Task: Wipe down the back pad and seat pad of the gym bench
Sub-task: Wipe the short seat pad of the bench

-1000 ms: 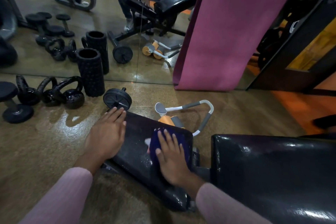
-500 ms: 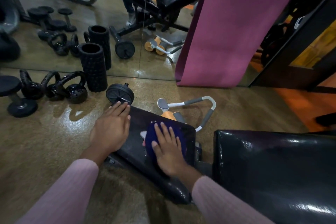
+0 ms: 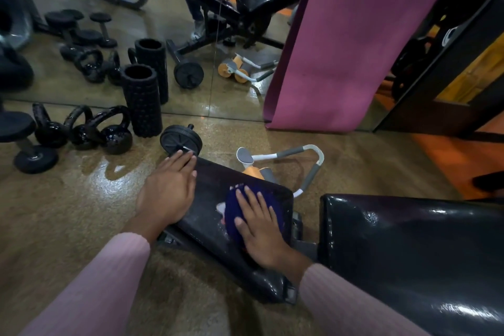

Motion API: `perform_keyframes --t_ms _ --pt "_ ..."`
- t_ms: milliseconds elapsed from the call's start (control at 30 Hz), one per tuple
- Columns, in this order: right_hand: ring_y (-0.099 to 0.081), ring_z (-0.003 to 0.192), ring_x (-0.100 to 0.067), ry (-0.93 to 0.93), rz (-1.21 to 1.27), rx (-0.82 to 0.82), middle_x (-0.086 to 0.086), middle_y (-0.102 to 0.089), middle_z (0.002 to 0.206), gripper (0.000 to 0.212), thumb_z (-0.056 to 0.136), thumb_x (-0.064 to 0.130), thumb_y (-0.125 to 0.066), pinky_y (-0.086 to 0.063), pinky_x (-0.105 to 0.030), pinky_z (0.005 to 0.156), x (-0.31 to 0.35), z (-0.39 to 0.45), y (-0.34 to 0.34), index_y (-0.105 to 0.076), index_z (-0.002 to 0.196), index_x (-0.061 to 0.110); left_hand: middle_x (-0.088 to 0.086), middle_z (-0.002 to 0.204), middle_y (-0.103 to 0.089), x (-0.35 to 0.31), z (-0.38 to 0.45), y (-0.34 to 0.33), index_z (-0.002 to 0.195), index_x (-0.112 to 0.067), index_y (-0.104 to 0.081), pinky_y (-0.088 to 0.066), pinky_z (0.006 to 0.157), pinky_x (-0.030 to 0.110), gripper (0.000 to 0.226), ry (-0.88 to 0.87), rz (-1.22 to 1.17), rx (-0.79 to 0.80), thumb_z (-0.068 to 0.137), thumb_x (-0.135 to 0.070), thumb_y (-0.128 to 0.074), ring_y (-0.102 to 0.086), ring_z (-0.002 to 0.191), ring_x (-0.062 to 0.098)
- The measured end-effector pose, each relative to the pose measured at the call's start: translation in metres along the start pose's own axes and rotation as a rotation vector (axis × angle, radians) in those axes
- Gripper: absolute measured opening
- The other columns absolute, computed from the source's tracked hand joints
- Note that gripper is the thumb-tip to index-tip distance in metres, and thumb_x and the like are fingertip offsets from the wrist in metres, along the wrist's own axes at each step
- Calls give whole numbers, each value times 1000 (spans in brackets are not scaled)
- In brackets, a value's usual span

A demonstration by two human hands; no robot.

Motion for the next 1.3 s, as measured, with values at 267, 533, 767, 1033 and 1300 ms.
perform_keyframes --t_ms 267,533,767,1033,1300 --pt "12 148 -22 -427 107 17 7 11 161 56 101 44 -21 1 -49 118 -39 38 9 2 151 35 8 143 -47 -2 -2 -1 136 -5 -48 -30 112 39 54 -2 -3 -4 96 -33 -24 -36 137 22" --pt "26 141 -5 -4 5 -25 23 21 155 53 102 46 -18 10 -34 113 -8 -27 -14 11 146 47 7 143 -48 -1 -1 2 136 -6 -49 -29 112 37 54 -2 -12 -4 96 -33 -24 -36 137 22" --pt "12 148 -21 -414 109 -58 5 13 161 57 103 39 -25 1 -49 117 -49 1 -4 3 151 34 9 143 -47 0 -2 -2 136 -4 -49 -27 113 38 55 -12 -14 -11 96 -32 -23 -36 137 23" --pt "30 139 -6 -21 -5 -24 23 25 154 54 100 50 -14 13 -33 113 9 -41 -17 15 146 45 9 141 -50 -1 -1 2 133 -4 -51 -27 113 38 54 -8 -8 -12 96 -32 -24 -38 135 23" --pt "16 147 -22 -434 100 -20 5 18 160 57 102 41 -20 2 -48 118 -28 7 -4 7 151 33 10 143 -46 -3 -2 1 136 -4 -48 -26 114 38 43 -15 -13 -16 100 -24 -35 -36 137 23"
Point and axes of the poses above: each hand's wrist, its own z-axis towards the middle knuckle, its own y-axis out of the back of the hand, x = y × z, the point moved 4 cm from there along z, towards the middle knuckle
